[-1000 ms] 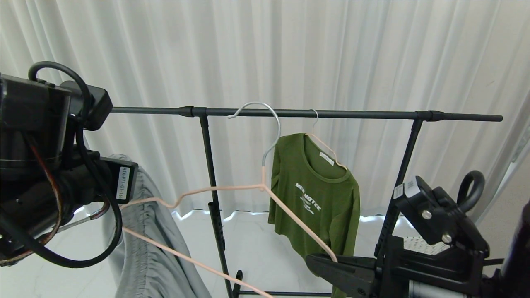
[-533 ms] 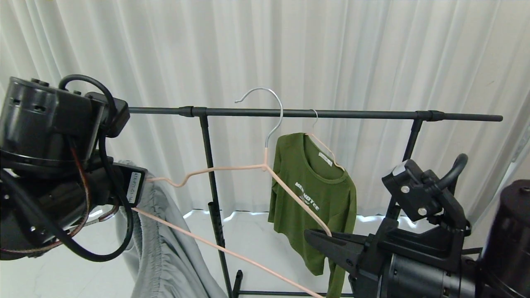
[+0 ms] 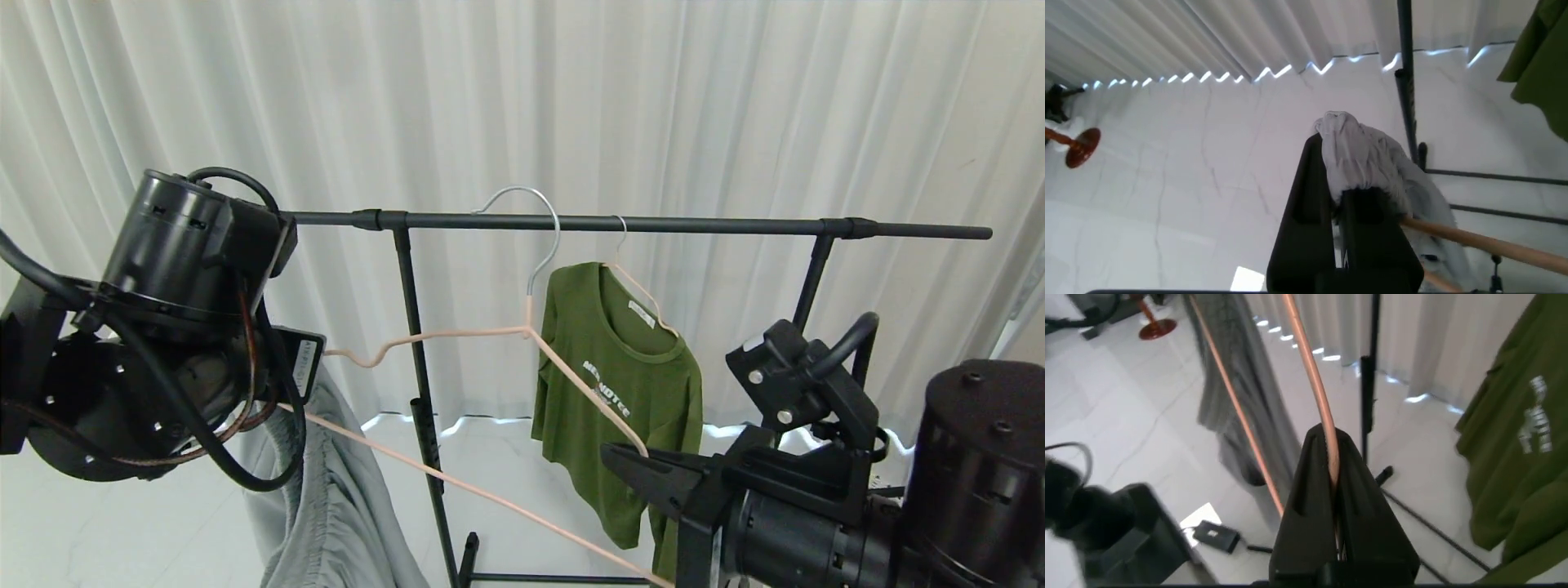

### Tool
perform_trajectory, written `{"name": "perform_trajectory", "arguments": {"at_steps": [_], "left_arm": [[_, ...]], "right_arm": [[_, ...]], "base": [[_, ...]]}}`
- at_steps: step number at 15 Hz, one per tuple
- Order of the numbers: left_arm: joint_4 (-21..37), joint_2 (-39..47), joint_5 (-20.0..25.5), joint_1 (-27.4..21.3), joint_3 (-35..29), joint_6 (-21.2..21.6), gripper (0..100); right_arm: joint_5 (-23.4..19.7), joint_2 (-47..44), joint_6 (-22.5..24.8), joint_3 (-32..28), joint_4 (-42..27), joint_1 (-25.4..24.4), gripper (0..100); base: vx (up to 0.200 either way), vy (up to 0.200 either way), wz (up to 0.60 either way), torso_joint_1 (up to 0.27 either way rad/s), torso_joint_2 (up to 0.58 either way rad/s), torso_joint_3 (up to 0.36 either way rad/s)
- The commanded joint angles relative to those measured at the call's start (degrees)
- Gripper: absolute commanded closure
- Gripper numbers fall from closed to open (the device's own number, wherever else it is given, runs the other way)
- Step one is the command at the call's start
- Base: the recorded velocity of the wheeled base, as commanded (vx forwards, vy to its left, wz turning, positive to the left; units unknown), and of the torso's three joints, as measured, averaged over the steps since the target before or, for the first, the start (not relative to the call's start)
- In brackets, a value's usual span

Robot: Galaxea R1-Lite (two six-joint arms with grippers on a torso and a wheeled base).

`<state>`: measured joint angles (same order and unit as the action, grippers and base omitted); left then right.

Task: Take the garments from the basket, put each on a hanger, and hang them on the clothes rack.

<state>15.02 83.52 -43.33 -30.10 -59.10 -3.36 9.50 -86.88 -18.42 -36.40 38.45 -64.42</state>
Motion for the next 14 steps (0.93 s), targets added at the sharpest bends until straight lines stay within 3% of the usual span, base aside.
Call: {"name": "perform_trajectory", "arguments": {"at_steps": [1,5,9,14], "left_arm": [[0.0,1.0,0.1,-0.3,-0.4,-0.7,100],[0.0,3.9,-0.1,-0.3,-2.3,-6.0,100],[0.0,5.1,-0.1,-1.3,-3.3,-6.7,100],[0.0,7.8,-0.3,0.9,-7.6,-7.9,100]], "right_arm": [[0.6,-2.1,1.4,0.4,1.7,2.8,100],[1.2,-2.8,2.2,0.4,3.1,3.2,100],[1.4,-6.0,4.5,0.4,6.9,2.2,100],[3.2,-7.0,4.6,2.8,8.5,-6.2,100]], "base": [[0.000,0.000,0.00,0.000,0.00,0.000],[0.000,0.000,0.00,0.000,0.00,0.000],[0.000,0.000,0.00,0.000,0.00,0.000],[0.000,0.000,0.00,0.000,0.00,0.000]]}}
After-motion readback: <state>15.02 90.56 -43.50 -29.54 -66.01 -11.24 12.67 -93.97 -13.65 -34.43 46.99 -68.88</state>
